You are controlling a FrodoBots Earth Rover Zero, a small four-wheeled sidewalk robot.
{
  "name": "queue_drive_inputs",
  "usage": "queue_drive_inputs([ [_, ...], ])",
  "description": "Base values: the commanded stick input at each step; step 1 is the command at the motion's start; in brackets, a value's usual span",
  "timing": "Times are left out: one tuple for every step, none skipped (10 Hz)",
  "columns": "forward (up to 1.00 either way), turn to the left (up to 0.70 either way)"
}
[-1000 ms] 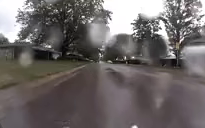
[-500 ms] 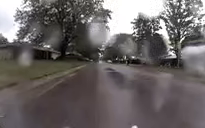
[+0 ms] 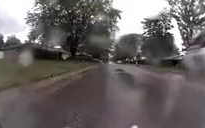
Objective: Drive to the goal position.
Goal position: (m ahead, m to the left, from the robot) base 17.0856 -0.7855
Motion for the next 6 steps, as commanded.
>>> queue_drive_inputs([
  [0.5, -0.01],
  [0.5, -0.01],
  [0.5, -0.01],
  [0.5, -0.01],
  [0.5, -0.01],
  [0.5, -0.01],
])
